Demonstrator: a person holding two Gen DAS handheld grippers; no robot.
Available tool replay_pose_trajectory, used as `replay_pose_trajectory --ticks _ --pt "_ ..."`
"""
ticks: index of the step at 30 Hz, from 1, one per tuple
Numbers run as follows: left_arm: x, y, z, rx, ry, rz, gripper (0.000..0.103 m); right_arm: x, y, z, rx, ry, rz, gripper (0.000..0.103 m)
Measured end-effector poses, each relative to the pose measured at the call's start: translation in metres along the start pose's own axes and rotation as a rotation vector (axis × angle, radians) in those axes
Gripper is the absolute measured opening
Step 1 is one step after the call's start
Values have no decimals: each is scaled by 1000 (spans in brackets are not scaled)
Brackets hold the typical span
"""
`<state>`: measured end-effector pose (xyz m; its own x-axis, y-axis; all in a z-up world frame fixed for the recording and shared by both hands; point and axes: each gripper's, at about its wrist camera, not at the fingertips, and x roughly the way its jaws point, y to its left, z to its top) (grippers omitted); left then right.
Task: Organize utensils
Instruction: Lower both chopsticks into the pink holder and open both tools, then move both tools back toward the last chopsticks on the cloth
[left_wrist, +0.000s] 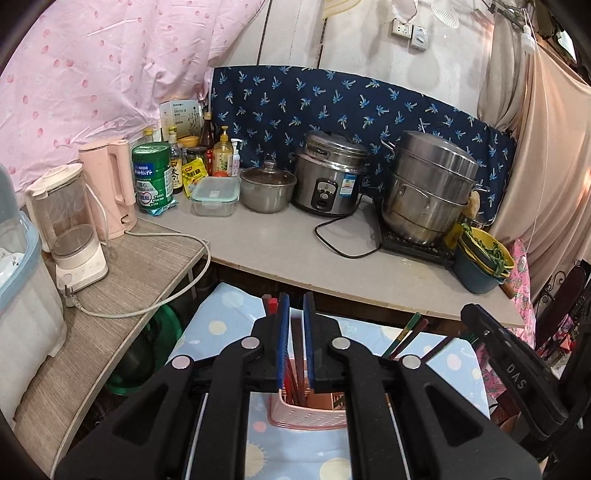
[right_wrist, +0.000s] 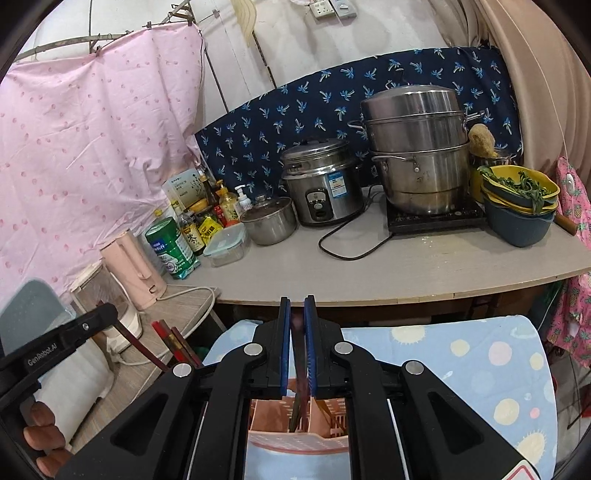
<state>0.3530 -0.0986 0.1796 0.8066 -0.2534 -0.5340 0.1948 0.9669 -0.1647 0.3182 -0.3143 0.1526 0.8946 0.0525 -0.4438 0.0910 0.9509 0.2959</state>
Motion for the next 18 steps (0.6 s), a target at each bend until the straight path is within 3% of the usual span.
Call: replay_pose_trajectory --ticks 3,7,18 --pt "-2 1 -2 5 -3 20 18 -6 1 0 -8 -10 -9 16" --pt "-11 2 -6 5 -24 43 40 -19 2 -1 -21 -26 -10 28" --pt "-45 3 -33 60 -46 106 54 -60 15 -18 -75 -28 -8 39"
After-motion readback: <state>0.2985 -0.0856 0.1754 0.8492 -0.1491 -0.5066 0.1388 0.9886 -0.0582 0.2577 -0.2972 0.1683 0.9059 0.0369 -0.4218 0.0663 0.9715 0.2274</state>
